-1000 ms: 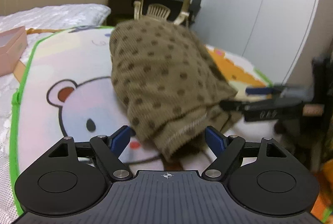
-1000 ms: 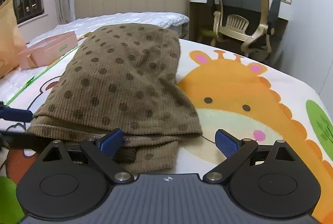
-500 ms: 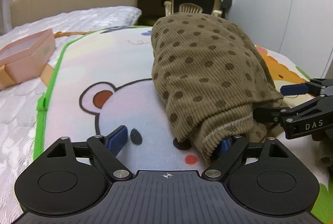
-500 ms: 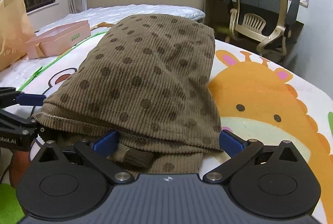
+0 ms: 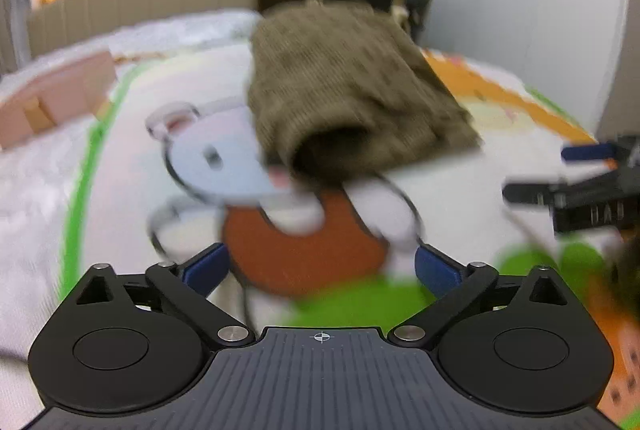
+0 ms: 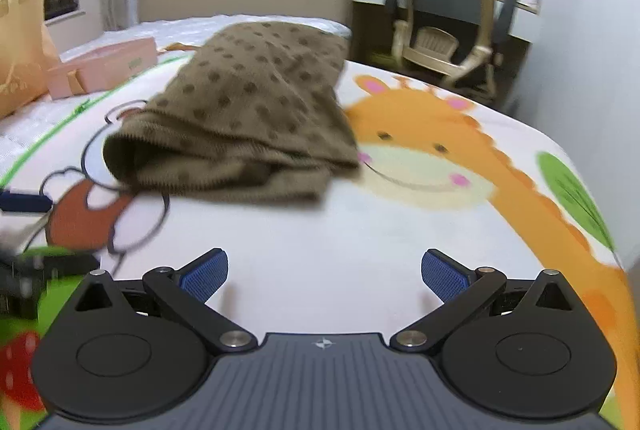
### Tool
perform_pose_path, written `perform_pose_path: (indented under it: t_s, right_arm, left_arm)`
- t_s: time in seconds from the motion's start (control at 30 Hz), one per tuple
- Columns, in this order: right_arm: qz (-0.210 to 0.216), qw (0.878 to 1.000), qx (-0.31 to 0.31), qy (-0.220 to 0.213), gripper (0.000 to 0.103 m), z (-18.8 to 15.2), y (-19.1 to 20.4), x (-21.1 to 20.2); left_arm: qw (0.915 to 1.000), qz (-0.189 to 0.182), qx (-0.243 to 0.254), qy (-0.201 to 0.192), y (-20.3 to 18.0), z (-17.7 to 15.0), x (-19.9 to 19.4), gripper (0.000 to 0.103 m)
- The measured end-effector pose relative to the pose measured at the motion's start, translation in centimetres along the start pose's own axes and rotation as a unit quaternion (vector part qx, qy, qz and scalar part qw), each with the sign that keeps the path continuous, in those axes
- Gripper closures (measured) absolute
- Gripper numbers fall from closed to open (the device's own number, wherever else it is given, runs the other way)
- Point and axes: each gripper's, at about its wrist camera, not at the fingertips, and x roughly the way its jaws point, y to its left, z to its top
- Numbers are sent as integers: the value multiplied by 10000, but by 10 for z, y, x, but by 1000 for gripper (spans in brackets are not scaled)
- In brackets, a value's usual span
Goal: Fold clothes
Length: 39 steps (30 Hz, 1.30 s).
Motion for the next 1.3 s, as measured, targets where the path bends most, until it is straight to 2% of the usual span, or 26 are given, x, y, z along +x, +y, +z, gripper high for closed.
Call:
perform_pose_path:
  t_s: [0.07, 0.13, 0.3, 0.43, 0.6, 1.3]
  right_arm:
    - [-86, 9998, -3, 155, 0, -7, 0, -2]
    - [-199, 9997, -106, 67, 0, -11, 4, -6]
    - [-450, 9983, -351, -84, 0, -17, 15, -11]
    - [-328, 9993, -203, -29, 0, -17, 9, -9]
    - [111, 9992, 352, 118, 0, -18, -11, -4]
    - [38, 9995, 291, 138, 0, -18, -5, -2]
  left_arm:
    - [9999, -65, 128, -20, -10, -6, -8, 0]
    - [9997, -67, 232, 58, -15, -7, -9, 0]
    - [9999, -61, 18, 118, -8, -7, -5, 0]
    - [9999, -67, 8, 122, -8, -7, -3, 0]
    - [9999, -94, -12, 133, -7, -6, -3, 0]
    - [9999, -105, -16, 136, -6, -6, -3, 0]
